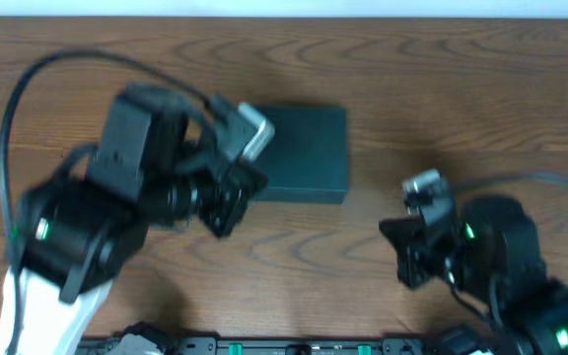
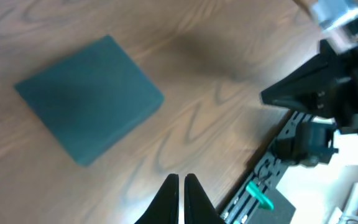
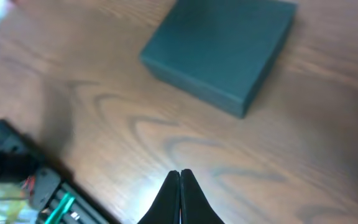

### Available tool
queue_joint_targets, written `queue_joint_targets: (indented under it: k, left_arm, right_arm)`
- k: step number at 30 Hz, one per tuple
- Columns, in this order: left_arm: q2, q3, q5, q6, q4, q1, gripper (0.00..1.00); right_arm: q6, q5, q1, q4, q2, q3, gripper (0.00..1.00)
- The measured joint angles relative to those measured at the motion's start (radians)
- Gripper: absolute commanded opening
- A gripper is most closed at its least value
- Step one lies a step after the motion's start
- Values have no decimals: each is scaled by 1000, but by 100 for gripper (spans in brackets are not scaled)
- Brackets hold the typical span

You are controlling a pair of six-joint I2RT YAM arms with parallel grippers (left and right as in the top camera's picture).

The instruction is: Pack container

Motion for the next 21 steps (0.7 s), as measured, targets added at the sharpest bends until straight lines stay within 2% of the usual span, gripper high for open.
queue_joint_targets:
  k: [6,7,8,9,10,11,12,15,18,21]
  left_arm:
    - [-288,-332,-40,-98,104,-14,6]
    - [-333,-381,-43,-115,126,-14,6]
    - [-377,-430,-46,-129,156,-14,6]
    - [-413,-471,-47,-142,175,-14,6]
    - [-436,-497,-48,-149,185,-14,6]
    - [-453,-520,-49,-158,192,-14,23]
    - [-462,-537,-50,-160,195,-14,96]
    - [-464,-590,-50,-175,195,-14,95]
    - [-458,-617,-50,-188,151,-14,95]
    - [-458,-621,-50,-189,130,-14,95]
  right_arm:
    - [38,-114,0,8,-233,-194,2]
    - [50,-122,0,9,-248,-221,31]
    - [69,-129,0,10,-254,-242,69]
    - [79,-133,0,15,-256,-261,99]
    - [91,-137,0,19,-256,-277,99]
    - [100,-138,0,21,-256,-291,99]
    - [111,-140,0,25,-257,-308,99]
    - [169,-147,0,68,-258,-383,99]
    - [255,-145,0,223,-257,-454,99]
    - [300,-144,0,223,-257,-478,99]
